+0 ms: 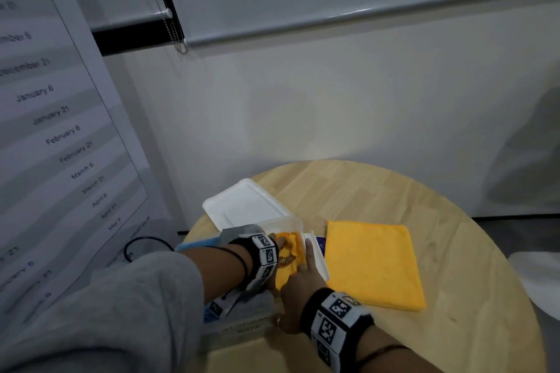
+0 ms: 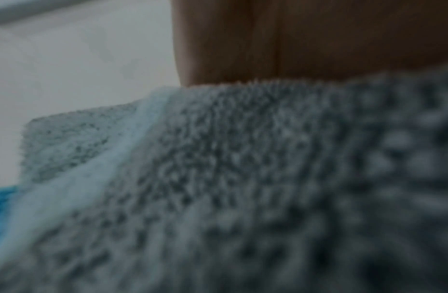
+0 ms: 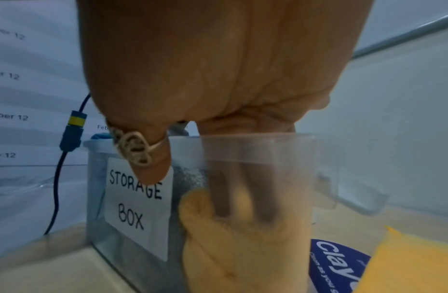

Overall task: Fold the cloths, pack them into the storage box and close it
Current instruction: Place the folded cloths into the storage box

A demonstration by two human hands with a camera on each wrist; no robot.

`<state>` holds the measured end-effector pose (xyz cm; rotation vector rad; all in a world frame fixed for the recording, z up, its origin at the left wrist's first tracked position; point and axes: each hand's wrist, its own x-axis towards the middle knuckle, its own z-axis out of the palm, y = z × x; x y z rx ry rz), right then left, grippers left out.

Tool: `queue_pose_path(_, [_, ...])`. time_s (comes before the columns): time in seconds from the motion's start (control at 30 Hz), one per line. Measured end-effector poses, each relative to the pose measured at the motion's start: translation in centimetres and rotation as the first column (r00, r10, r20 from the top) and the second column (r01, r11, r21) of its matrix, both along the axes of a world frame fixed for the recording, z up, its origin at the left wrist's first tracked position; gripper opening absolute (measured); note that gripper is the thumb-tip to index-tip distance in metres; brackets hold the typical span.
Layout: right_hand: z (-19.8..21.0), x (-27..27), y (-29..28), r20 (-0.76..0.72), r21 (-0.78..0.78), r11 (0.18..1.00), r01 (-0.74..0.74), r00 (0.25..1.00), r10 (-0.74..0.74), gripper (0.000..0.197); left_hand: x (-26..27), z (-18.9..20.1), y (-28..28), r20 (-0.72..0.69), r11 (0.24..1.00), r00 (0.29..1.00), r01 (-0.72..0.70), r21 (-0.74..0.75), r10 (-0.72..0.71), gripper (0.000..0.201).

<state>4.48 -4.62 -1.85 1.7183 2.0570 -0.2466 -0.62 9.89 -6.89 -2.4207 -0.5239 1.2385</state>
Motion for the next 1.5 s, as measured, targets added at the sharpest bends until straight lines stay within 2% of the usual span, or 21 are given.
queue_pose_path(0.13, [-0.9, 0.1, 0.0, -0.003, -0.005, 0.999, 0.038, 0.999, -0.038, 0.056, -1.5, -0.5, 0.2, 0.211, 0.998, 0.977, -0.046, 0.043, 0.036, 0.11])
queue_pose_path(0.17, [-1.8, 0.6, -0.5, -0.045, 0.049, 0.998, 0.034, 0.998, -0.032, 0.053, -1.7, -0.5, 0.3, 0.208, 1.0, 0.978, -0.031, 0.003, 0.029, 0.109])
queue_pose_path(0.23, [-3.4, 1.9, -2.1, -0.143, 0.254, 0.967, 0.006, 0.989, 0.031, 0.05, -1.6, 0.8, -0.1, 0.21, 0.999, 0.978, 0.016, -0.03, -0.009, 0.096])
queue_pose_path(0.3, [-5.0, 3.3, -4.3, -0.282, 0.525, 0.846, 0.092, 0.957, 0.071, 0.039, -1.6, 3.0, -0.7, 0.299, 0.997, 0.954, -0.015, -0.073, 0.037, 0.083])
queue_pose_path(0.37, [-6.3, 5.4, -6.2, -0.418, 0.624, 0.732, 0.272, 0.908, 0.019, 0.029, -1.9, 4.9, -2.1, 0.491, 0.995, 0.867, -0.047, -0.089, 0.085, 0.065])
queue_pose_path(0.43, [-7.4, 7.7, -7.0, -0.473, 0.496, 0.734, 0.464, 0.853, -0.219, 0.034, -2.9, 4.9, -4.7, 0.663, 0.99, 0.736, -0.089, -0.109, 0.139, 0.051])
queue_pose_path(0.47, [-8.1, 8.6, -6.9, -0.431, 0.363, 0.77, 0.524, 0.828, -0.359, 0.037, -3.5, 4.6, -6.5, 0.698, 0.984, 0.694, -0.121, -0.129, 0.177, 0.049])
queue_pose_path(0.53, [-9.3, 10.0, -6.7, -0.31, 0.23, 0.804, 0.549, 0.824, -0.474, 0.047, -4.2, 3.1, -10.1, 0.728, 0.943, 0.599, -0.208, -0.26, 0.333, 0.054])
queue_pose_path(0.6, [-9.8, 10.2, -6.4, -0.224, 0.153, 0.836, 0.526, 0.843, -0.489, 0.052, -4.1, 1.0, -12.8, 0.737, 0.897, 0.513, -0.298, -0.328, 0.44, 0.06])
queue_pose_path(0.7, [-10.4, 10.3, -6.2, -0.13, 0.134, 0.85, 0.509, 0.86, -0.494, 0.039, -4.2, -1.7, -14.9, 0.803, 0.894, 0.438, -0.372, -0.249, 0.405, 0.054])
queue_pose_path(0.8, [-10.7, 10.4, -6.2, -0.028, 0.169, 0.864, 0.474, 0.879, -0.476, 0.033, -4.7, -2.8, -15.1, 0.831, 0.896, 0.386, -0.355, -0.268, 0.401, 0.055])
queue_pose_path(0.97, [-11.5, 10.5, -6.9, 0.038, 0.17, 0.893, 0.416, 0.903, -0.428, 0.034, -4.7, -3.6, -15.0, 0.828, 0.909, 0.42, -0.347, -0.232, 0.372, 0.069])
queue_pose_path(1.07, [-11.6, 9.6, -8.8, 0.011, 0.167, 0.897, 0.409, 0.909, -0.417, 0.037, -4.7, -3.3, -15.1, 0.861, 0.929, 0.412, -0.33, -0.165, 0.299, 0.087])
queue_pose_path(1.17, [-11.7, 8.5, -11.4, -0.039, 0.158, 0.902, 0.402, 0.915, -0.401, 0.037, -4.4, -4.5, -15.6, 0.866, 0.938, 0.44, -0.334, -0.09, 0.239, 0.102])
queue_pose_path(1.23, [-12.1, 8.1, -12.9, -0.101, 0.137, 0.894, 0.426, 0.904, -0.415, 0.037, -3.9, -6.0, -17.1, 0.884, 0.968, 0.429, -0.236, -0.087, 0.184, 0.12])
queue_pose_path(1.27, [-12.3, 8.1, -13.4, -0.147, 0.123, 0.886, 0.448, 0.891, -0.43, 0.037, -3.5, -6.5, -18.3, 0.87, 0.986, 0.471, -0.14, -0.086, 0.143, 0.12])
queue_pose_path(1.33, [-12.7, 8.5, -14.3, -0.26, 0.09, 0.866, 0.492, 0.851, -0.457, 0.033, -2.5, -7.8, -20.5, 0.819, 0.984, 0.559, 0.025, -0.175, 0.132, 0.097])
queue_pose_path(1.37, [-12.8, 8.6, -14.7, -0.305, 0.084, 0.862, 0.499, 0.837, -0.455, 0.03, -1.8, -8.0, -20.9, 0.778, 0.973, 0.603, 0.017, -0.232, 0.175, 0.081])
queue_pose_path(1.4, [-12.8, 8.9, -15.1, -0.328, 0.091, 0.862, 0.499, 0.832, -0.447, 0.029, -1.3, -8.1, -20.9, 0.726, 0.948, 0.63, -0.055, -0.313, 0.276, 0.068])
queue_pose_path(1.43, [-12.8, 9.1, -15.5, -0.324, 0.099, 0.867, 0.489, 0.839, -0.436, 0.031, -0.9, -8.3, -20.6, 0.695, 0.919, 0.622, -0.109, -0.38, 0.361, 0.058])
queue_pose_path(1.5, [-12.7, 9.7, -16.3, -0.295, 0.092, 0.867, 0.49, 0.845, -0.447, 0.042, -0.5, -8.0, -19.8, 0.672, 0.881, 0.596, -0.138, -0.453, 0.439, 0.042])
